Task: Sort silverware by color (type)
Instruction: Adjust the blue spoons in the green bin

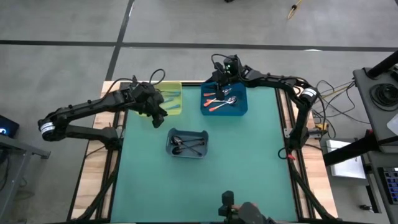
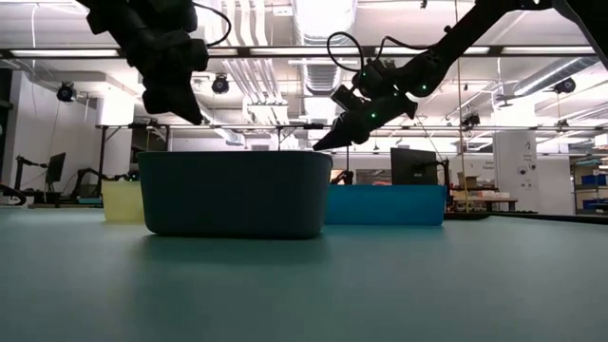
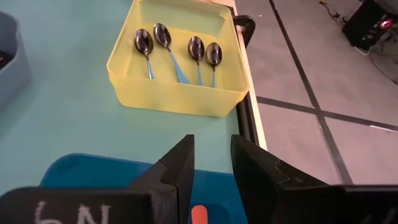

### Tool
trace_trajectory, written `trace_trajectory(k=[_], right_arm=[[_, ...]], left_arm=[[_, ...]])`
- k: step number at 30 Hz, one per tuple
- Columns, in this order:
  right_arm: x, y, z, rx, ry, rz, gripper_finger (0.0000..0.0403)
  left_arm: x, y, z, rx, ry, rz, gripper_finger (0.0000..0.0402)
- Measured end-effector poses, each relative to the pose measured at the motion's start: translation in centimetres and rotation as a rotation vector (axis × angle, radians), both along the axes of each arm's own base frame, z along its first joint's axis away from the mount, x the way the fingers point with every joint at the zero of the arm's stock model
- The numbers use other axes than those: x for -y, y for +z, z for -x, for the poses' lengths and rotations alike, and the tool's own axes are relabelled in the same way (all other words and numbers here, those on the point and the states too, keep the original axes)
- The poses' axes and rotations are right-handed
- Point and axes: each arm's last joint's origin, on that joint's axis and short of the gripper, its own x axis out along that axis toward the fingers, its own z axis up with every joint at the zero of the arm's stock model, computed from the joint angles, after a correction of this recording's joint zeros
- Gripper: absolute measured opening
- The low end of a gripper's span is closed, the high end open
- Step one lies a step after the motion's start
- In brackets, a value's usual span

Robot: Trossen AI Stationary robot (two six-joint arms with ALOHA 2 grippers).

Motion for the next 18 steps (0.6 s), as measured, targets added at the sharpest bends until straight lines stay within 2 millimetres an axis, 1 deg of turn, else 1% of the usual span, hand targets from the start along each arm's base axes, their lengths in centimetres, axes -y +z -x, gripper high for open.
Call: trace_trajectory(k=[9,13,18], right_arm=[[0.03,-0.29,-0.03,-0.01,0.002,-0.004,0.0096],[-0.04,-0.44,0.04,-0.024,-0.002,-0.026,0.0095],[-0.09,-0.57,0.11,-0.035,-0.012,-0.057,0.0096]], left_arm=[[0.47,-0.09,-0.14,0.0,0.037,0.053,0.0038],[0.39,-0.13,-0.08,-0.01,0.074,0.045,0.0038],[0.4,-0.28,-0.03,-0.02,0.067,0.038,0.0038]])
